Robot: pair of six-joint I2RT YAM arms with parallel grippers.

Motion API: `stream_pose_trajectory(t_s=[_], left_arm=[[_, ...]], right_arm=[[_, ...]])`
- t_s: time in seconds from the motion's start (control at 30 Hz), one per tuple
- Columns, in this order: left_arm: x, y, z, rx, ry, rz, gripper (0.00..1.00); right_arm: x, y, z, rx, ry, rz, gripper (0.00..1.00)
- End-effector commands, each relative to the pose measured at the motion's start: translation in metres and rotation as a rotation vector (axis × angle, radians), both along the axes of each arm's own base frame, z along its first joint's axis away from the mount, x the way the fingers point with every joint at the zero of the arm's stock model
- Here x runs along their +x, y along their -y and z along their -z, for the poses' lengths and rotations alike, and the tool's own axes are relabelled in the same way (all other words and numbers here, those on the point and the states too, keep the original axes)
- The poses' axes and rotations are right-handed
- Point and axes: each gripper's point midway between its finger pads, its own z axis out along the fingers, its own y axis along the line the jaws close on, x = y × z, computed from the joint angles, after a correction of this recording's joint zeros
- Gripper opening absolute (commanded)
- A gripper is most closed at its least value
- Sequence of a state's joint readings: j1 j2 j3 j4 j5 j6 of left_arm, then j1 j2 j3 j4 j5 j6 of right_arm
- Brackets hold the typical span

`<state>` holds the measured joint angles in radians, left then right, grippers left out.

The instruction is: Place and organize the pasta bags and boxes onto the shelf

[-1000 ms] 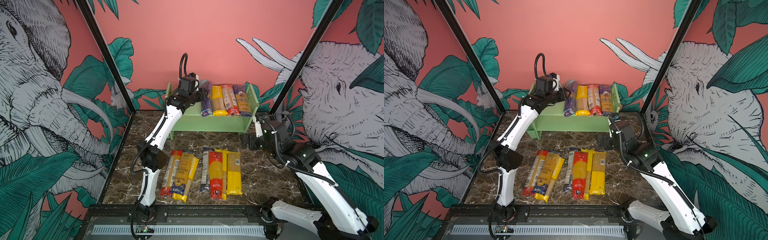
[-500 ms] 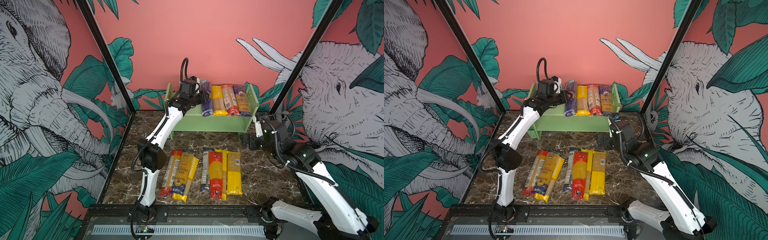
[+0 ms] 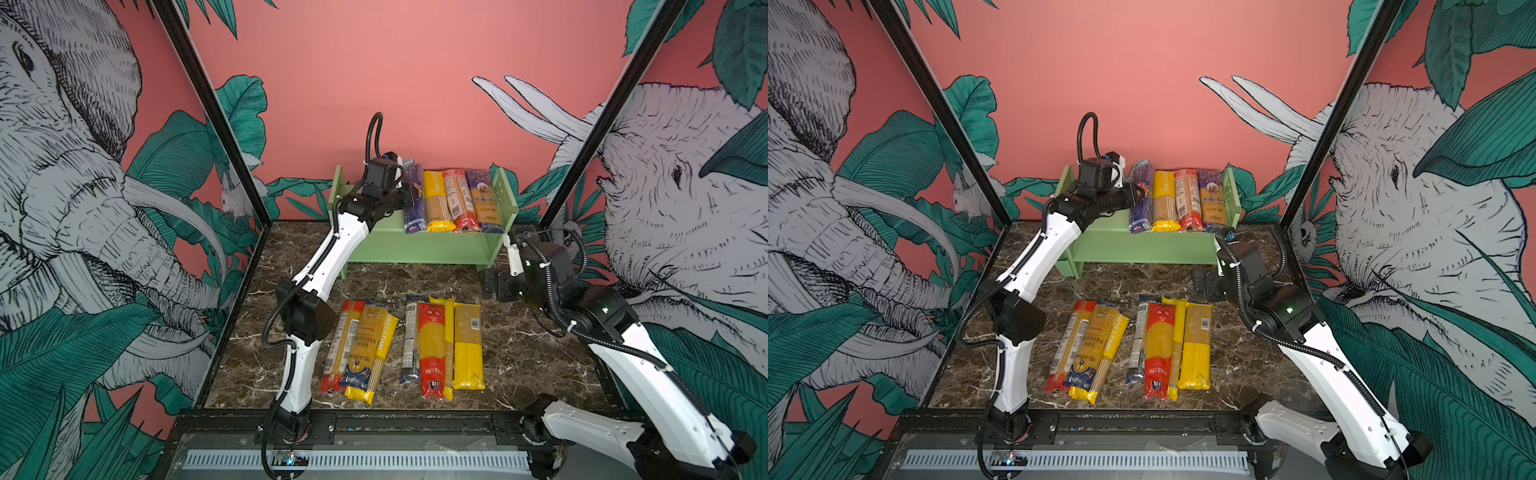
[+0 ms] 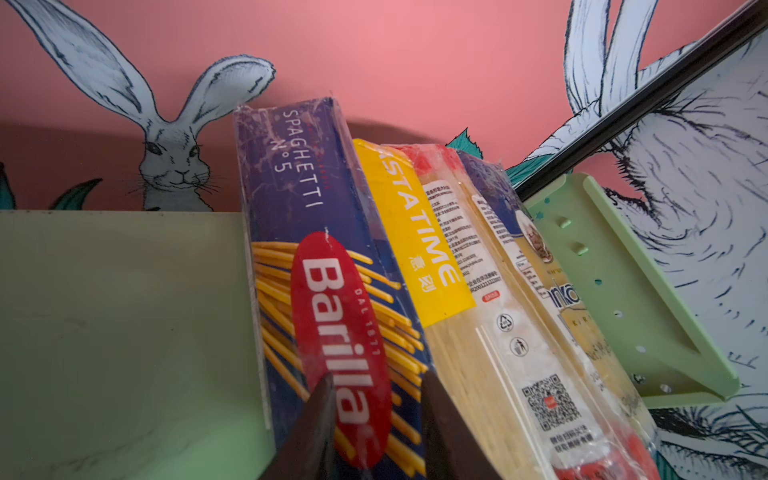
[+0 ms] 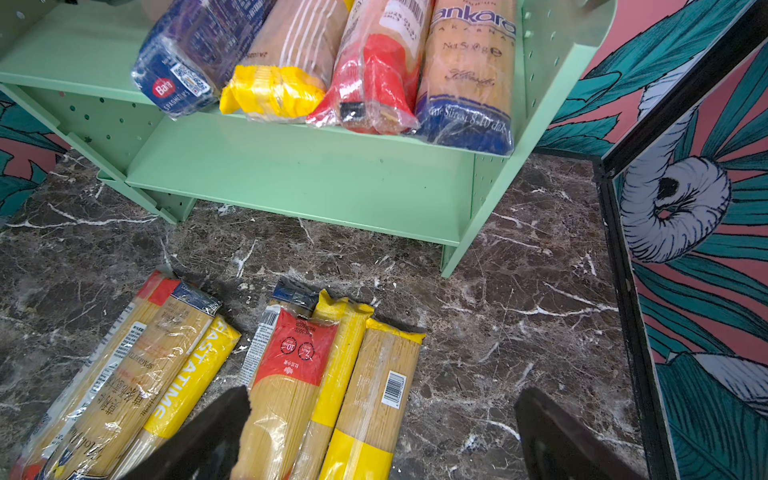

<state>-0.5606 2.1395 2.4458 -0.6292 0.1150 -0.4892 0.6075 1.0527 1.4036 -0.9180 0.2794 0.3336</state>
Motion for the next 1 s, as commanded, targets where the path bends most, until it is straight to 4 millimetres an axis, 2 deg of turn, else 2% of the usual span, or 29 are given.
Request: stream_pose_trajectory(t_s=[0.0,0.13,0.2,0.37,0.6,0.77,0.97], left_arm=[[-0.020,0.002,-0.016,0.101,0.050,0.006,0.36],[-0.026,0.000,-0.020,0.134,0.080,-0.005,0.38],[-0.031,0.003,-0.024,0.166,0.109,-0.006,0.42],[-0.034,0.005,-0.015,0.291,0.135,-0.030,0.50],[-0.027,0.002,0.016,0.402,0.101,-0.054,0.51],[-0.025,-0.004,0.024,0.442,0.090,-0.074,0.50],[-0.024,-0.011,0.024,0.470,0.093,-0.099,0.49]], right_arm=[[0.001,0.003,0.000,0.011,0.009,0.018,0.99],[0.001,0.002,0.001,0.009,0.004,0.017,0.99],[0.002,0.001,0.003,0.008,-0.001,0.015,0.99],[0.001,0.002,0.002,0.011,-0.001,0.015,0.99],[-0.001,0.002,0.001,0.017,-0.002,0.016,0.99],[-0.001,0.003,0.001,0.018,-0.001,0.018,0.99],[0.000,0.001,0.002,0.024,-0.006,0.016,0.99]])
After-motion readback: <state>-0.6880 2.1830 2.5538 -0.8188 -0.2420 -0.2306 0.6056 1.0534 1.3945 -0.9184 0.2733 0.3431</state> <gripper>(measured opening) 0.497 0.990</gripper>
